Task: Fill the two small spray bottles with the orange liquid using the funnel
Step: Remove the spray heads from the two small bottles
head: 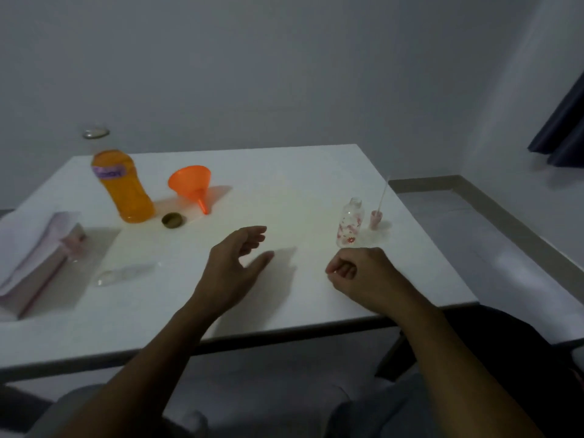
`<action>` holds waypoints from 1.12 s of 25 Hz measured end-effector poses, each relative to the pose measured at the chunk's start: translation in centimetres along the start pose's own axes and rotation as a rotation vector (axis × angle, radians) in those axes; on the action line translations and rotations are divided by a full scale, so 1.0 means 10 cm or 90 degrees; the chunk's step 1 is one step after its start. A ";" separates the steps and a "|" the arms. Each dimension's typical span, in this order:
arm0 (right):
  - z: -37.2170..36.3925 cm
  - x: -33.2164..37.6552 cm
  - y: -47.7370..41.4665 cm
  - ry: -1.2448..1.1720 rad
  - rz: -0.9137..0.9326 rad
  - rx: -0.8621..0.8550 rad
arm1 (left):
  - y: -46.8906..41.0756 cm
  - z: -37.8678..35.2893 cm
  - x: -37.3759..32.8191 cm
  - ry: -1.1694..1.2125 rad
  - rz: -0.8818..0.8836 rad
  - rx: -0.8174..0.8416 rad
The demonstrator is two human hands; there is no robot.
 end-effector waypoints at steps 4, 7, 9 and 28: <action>-0.61 0.57 -0.10 0.003 0.181 0.029 | 0.36 0.94 0.20 -0.082 0.044 -0.201; -1.02 0.78 -0.20 0.049 0.238 0.083 | 0.67 1.50 0.56 -0.087 0.228 -0.317; -1.25 0.86 -0.27 0.110 0.264 0.121 | 0.86 1.72 0.83 -0.061 0.339 -0.340; -0.83 1.10 -0.80 -0.311 0.101 0.024 | -0.24 0.80 0.70 -0.090 0.043 0.001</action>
Point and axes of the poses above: each hand's wrist, its own y-axis away from the middle knuckle, its own z-axis out of the back of the hand, x = y × z, the point moved 7 cm from there along -y, towards the middle knuckle, and after that the axes turned 7 degrees about -y, right-handed, at the moved point
